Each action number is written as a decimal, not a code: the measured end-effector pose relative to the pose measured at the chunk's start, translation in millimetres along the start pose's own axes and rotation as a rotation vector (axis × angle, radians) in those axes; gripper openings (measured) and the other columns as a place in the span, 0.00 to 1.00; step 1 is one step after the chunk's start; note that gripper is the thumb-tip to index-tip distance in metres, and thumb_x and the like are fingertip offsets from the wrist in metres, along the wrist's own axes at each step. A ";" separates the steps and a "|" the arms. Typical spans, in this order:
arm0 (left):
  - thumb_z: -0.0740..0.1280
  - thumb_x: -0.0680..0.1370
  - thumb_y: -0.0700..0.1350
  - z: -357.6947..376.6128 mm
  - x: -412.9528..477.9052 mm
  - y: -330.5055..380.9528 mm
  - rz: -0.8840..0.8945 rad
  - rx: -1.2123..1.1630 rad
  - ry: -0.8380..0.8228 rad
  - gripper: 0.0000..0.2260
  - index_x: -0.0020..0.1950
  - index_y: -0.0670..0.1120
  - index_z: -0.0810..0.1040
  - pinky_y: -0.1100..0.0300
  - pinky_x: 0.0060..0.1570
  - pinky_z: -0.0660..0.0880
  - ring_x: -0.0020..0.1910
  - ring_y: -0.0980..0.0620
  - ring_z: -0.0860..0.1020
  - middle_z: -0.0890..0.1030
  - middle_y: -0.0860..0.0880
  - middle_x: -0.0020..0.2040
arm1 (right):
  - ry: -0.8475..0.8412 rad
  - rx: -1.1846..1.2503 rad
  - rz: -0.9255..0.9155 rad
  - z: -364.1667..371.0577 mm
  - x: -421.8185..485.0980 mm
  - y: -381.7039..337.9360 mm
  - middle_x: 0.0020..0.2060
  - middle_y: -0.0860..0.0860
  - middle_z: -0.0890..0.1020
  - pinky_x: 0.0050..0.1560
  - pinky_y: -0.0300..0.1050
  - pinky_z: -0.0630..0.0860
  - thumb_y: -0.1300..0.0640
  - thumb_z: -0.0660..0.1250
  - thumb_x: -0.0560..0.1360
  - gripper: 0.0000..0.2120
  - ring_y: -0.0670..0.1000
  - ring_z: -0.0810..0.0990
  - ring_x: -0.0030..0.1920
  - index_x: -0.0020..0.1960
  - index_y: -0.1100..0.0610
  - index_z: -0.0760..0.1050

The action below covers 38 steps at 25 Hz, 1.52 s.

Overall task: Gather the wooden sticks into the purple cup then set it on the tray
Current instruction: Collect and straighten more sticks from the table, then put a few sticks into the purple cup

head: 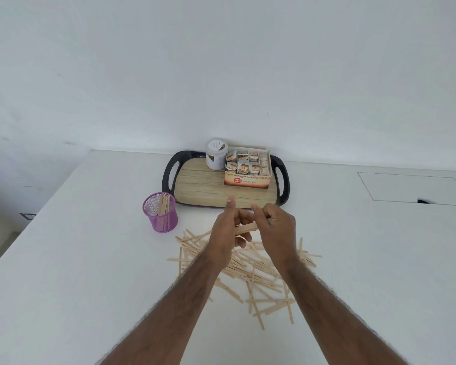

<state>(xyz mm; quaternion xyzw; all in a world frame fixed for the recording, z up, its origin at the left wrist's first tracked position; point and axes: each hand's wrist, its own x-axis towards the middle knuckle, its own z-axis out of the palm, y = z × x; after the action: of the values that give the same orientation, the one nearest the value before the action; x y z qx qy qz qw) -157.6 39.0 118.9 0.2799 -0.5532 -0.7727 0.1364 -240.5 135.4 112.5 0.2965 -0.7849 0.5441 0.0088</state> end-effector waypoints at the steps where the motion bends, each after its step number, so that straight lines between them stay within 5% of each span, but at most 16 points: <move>1: 0.52 0.84 0.65 0.2 -0.2 0.3 0.000 0.037 0.005 0.32 0.42 0.44 0.84 0.61 0.25 0.65 0.25 0.52 0.72 0.80 0.44 0.33 | 0.014 0.008 0.020 1.6 -0.8 -0.3 0.23 0.45 0.67 0.26 0.39 0.62 0.50 0.68 0.79 0.23 0.45 0.63 0.26 0.30 0.50 0.61; 5: 0.66 0.80 0.63 -7.6 3.9 -1.2 -0.014 0.254 0.044 0.25 0.29 0.48 0.78 0.63 0.22 0.56 0.21 0.54 0.58 0.67 0.50 0.24 | -0.043 -0.015 0.027 3.3 -3.4 -1.1 0.24 0.45 0.67 0.27 0.43 0.64 0.50 0.67 0.80 0.22 0.45 0.64 0.26 0.31 0.51 0.63; 9: 0.70 0.79 0.61 -15.5 4.5 -5.0 -0.032 0.237 0.076 0.25 0.25 0.50 0.74 0.63 0.23 0.55 0.21 0.54 0.57 0.65 0.52 0.23 | -0.242 0.078 0.158 -4.7 -2.4 -3.3 0.26 0.52 0.74 0.28 0.39 0.67 0.49 0.68 0.80 0.19 0.45 0.68 0.27 0.35 0.57 0.73; 11: 0.70 0.79 0.58 -23.0 4.8 -6.4 -0.039 0.229 0.106 0.24 0.27 0.48 0.74 0.63 0.24 0.55 0.21 0.54 0.57 0.64 0.51 0.24 | -0.346 0.225 0.259 -13.9 -2.7 -5.1 0.28 0.54 0.81 0.30 0.41 0.73 0.48 0.71 0.79 0.13 0.48 0.75 0.27 0.40 0.54 0.81; 14: 0.69 0.81 0.55 -31.8 5.4 -10.4 -0.061 0.220 0.142 0.21 0.32 0.44 0.73 0.62 0.25 0.55 0.22 0.54 0.57 0.64 0.50 0.25 | -0.411 0.395 0.340 -22.8 -1.8 -6.8 0.37 0.59 0.86 0.39 0.45 0.83 0.60 0.74 0.76 0.02 0.56 0.85 0.36 0.46 0.57 0.86; 18: 0.68 0.82 0.55 -34.7 2.7 -13.1 -0.035 0.233 0.144 0.20 0.38 0.40 0.75 0.62 0.23 0.55 0.22 0.53 0.57 0.64 0.49 0.25 | -0.430 0.432 0.415 -23.6 0.6 -6.4 0.40 0.64 0.85 0.46 0.46 0.84 0.68 0.73 0.75 0.06 0.56 0.86 0.40 0.49 0.61 0.86; 23: 0.64 0.83 0.55 -38.5 0.0 -21.4 0.009 0.284 0.206 0.23 0.37 0.39 0.78 0.61 0.22 0.63 0.22 0.53 0.66 0.71 0.49 0.26 | -0.392 0.346 0.418 -15.0 -2.7 -5.6 0.36 0.59 0.86 0.42 0.42 0.84 0.71 0.72 0.74 0.07 0.54 0.86 0.36 0.44 0.61 0.86; 25: 0.61 0.85 0.53 -44.8 -1.1 -25.1 0.070 0.321 0.305 0.21 0.40 0.42 0.81 0.58 0.29 0.73 0.28 0.54 0.76 0.80 0.49 0.31 | -0.368 0.320 0.439 -12.1 -2.0 -4.3 0.35 0.58 0.86 0.41 0.41 0.83 0.72 0.71 0.74 0.08 0.53 0.86 0.35 0.43 0.61 0.86; 28: 0.58 0.86 0.48 -79.8 -6.8 -36.1 0.252 0.536 0.495 0.15 0.48 0.47 0.82 0.62 0.43 0.74 0.44 0.57 0.80 0.83 0.52 0.44 | -0.349 0.284 0.462 -11.5 1.5 -1.1 0.34 0.56 0.86 0.39 0.37 0.81 0.71 0.71 0.75 0.09 0.52 0.86 0.34 0.43 0.60 0.86; 31: 0.59 0.85 0.45 -133.8 -12.5 -58.3 0.366 0.937 0.620 0.10 0.56 0.45 0.79 0.50 0.55 0.75 0.56 0.43 0.79 0.82 0.46 0.54 | -0.333 0.249 0.449 -6.6 9.1 -1.9 0.33 0.55 0.86 0.38 0.37 0.81 0.71 0.71 0.75 0.09 0.51 0.86 0.34 0.43 0.59 0.85; 34: 0.55 0.86 0.52 -180.8 -14.5 -90.2 0.079 1.375 0.604 0.22 0.77 0.42 0.68 0.44 0.77 0.60 0.79 0.38 0.61 0.65 0.38 0.79 | -0.351 0.218 0.401 8.9 18.5 -13.1 0.34 0.53 0.86 0.40 0.38 0.82 0.71 0.71 0.74 0.09 0.51 0.86 0.35 0.43 0.59 0.85; 38: 0.47 0.85 0.60 -203.8 -14.5 -112.0 -0.051 1.386 0.590 0.30 0.84 0.45 0.53 0.45 0.81 0.47 0.83 0.41 0.47 0.50 0.41 0.84 | -0.396 0.134 0.284 39.2 38.3 -37.4 0.33 0.53 0.86 0.38 0.38 0.82 0.70 0.71 0.74 0.09 0.51 0.86 0.35 0.42 0.58 0.85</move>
<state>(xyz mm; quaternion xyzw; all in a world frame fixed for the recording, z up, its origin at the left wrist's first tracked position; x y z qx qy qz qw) -15.9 -72.8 -28.4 0.5097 -0.8466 -0.1434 0.0534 -242.2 75.6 141.2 0.2840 -0.7672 0.5221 -0.2412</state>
